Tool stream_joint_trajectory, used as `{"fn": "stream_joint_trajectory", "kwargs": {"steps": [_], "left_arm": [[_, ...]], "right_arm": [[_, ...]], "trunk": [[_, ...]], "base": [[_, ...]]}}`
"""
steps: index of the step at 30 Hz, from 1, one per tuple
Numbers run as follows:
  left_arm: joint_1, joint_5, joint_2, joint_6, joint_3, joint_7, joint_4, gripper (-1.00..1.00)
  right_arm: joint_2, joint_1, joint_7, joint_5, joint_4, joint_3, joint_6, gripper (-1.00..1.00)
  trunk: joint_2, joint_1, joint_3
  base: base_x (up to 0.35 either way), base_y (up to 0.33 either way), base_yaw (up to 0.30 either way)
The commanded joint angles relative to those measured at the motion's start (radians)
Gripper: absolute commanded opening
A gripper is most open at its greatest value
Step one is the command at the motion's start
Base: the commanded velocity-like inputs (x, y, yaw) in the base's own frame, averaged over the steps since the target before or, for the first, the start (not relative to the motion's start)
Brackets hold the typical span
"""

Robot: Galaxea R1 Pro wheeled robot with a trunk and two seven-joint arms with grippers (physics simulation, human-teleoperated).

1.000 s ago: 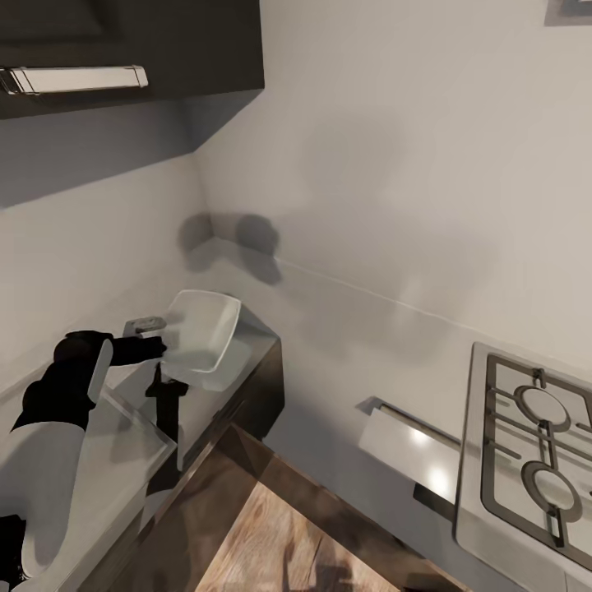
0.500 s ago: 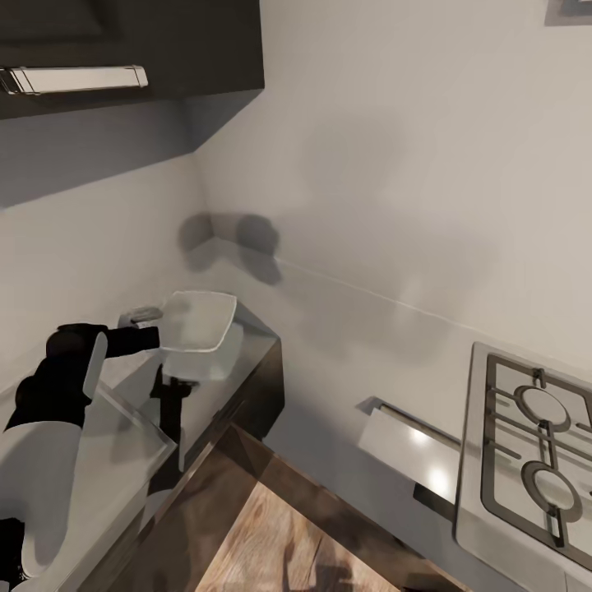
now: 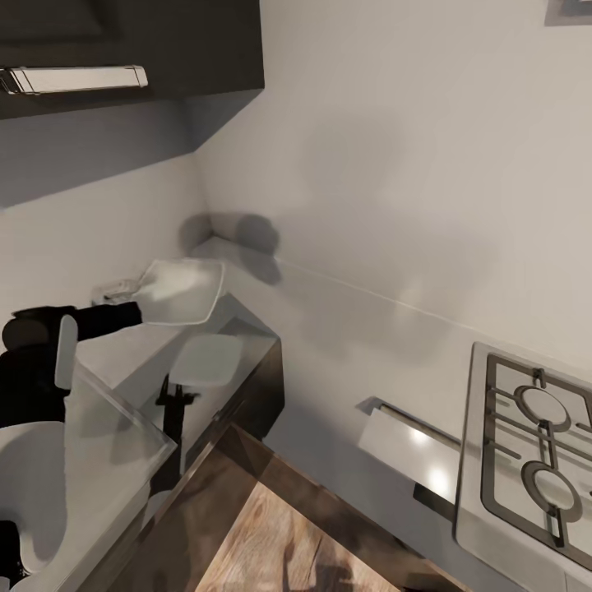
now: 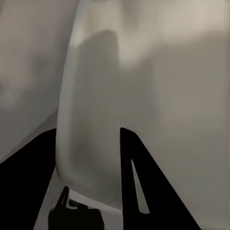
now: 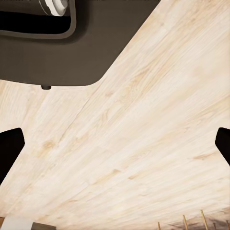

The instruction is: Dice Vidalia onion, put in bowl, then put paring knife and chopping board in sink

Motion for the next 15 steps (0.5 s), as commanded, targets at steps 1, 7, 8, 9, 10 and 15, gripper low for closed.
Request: {"fn": "stream_joint_trajectory", "kwargs": {"steps": [1, 7, 8, 9, 10, 15], "left_arm": [[-0.001, 0.013, 0.001, 0.007, 0.002, 0.002, -0.005, -1.00], [-0.001, 0.037, 0.009, 0.007, 0.001, 0.002, -0.027, -1.00], [-0.001, 0.038, 0.010, 0.007, 0.001, 0.002, -0.028, -1.00], [-0.001, 0.038, 0.010, 0.007, 0.001, 0.002, -0.028, -1.00], [-0.001, 0.038, 0.010, 0.007, 0.000, 0.002, -0.028, -1.00], [-0.001, 0.038, 0.010, 0.007, 0.009, 0.003, -0.028, -1.00]], "right_arm": [[0.000, 0.001, -0.005, 0.009, -0.002, 0.000, 0.000, 1.00], [0.000, 0.001, -0.005, 0.008, -0.002, 0.000, -0.002, 1.00], [0.000, 0.001, -0.005, 0.008, -0.002, -0.001, -0.002, 1.00], [0.000, 0.001, -0.005, 0.008, -0.002, -0.001, -0.002, 1.00], [0.000, 0.001, -0.005, 0.008, -0.002, -0.001, -0.002, 1.00], [0.004, 0.001, -0.004, 0.007, -0.007, -0.002, -0.004, 1.00]], "trunk": [[-0.002, 0.001, -0.001], [-0.002, 0.001, -0.001], [-0.002, 0.001, -0.001], [-0.002, 0.001, -0.001], [-0.002, 0.001, -0.001], [-0.002, 0.001, -0.001]], "base": [[0.000, 0.000, 0.000], [0.000, 0.000, 0.000], [0.000, 0.000, 0.000], [0.000, 0.000, 0.000], [0.000, 0.000, 0.000], [-0.036, 0.000, 0.000]]}}
